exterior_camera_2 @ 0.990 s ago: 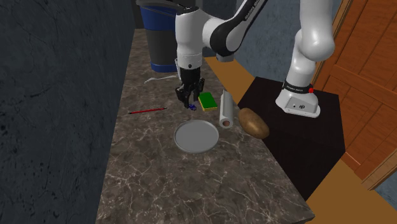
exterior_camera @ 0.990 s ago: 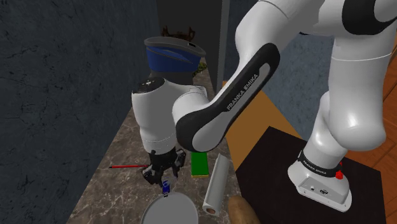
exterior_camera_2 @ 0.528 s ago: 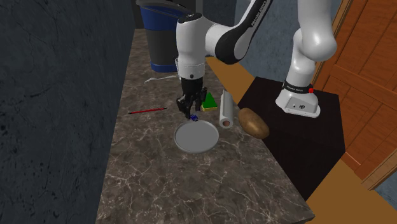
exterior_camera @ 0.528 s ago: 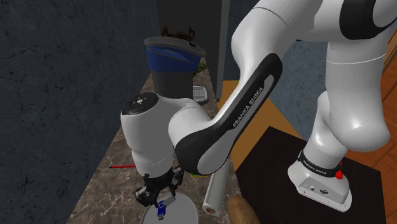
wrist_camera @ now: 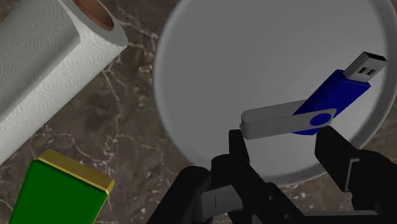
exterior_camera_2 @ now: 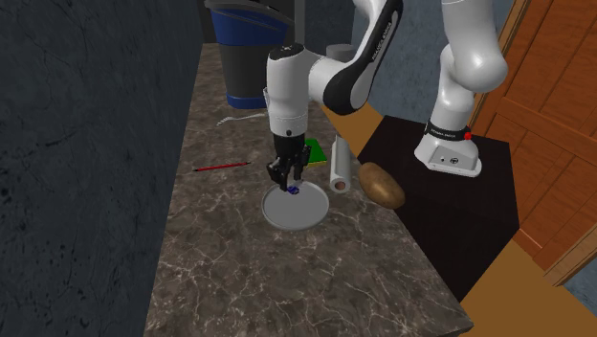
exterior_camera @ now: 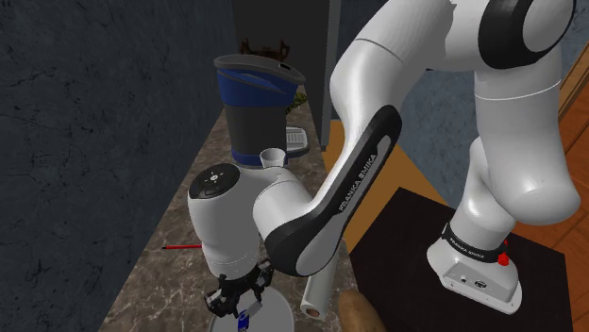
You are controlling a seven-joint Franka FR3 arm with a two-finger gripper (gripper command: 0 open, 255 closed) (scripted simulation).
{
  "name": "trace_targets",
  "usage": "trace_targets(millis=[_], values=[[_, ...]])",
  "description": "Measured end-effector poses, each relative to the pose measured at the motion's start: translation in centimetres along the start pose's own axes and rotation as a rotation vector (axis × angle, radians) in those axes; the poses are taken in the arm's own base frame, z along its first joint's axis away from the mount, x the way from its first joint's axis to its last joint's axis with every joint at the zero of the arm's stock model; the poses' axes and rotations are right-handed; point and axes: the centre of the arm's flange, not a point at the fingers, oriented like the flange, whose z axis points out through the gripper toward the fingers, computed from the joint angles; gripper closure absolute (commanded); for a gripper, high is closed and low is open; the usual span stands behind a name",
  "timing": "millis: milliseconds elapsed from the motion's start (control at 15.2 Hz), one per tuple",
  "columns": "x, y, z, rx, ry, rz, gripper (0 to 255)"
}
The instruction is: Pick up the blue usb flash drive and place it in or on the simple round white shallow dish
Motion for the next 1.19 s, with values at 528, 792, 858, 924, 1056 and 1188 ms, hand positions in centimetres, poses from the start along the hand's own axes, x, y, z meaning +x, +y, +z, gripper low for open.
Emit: trace_targets(millis=[528, 792, 858, 924, 1056, 1188], values=[[0.1, 0.0, 2.5, 0.000, 0.000, 0.000, 255], [0.1, 0.0, 2.5, 0.000, 0.000, 0.000, 0], [0.1, 0.0, 2.5, 0.000, 0.000, 0.000, 0], [0.1, 0.0, 2.5, 0.000, 0.000, 0.000, 0], [0.1, 0.0, 2.5, 0.000, 0.000, 0.000, 0], [0.0, -0.1, 1.9, 0.000, 0.000, 0.000, 0]])
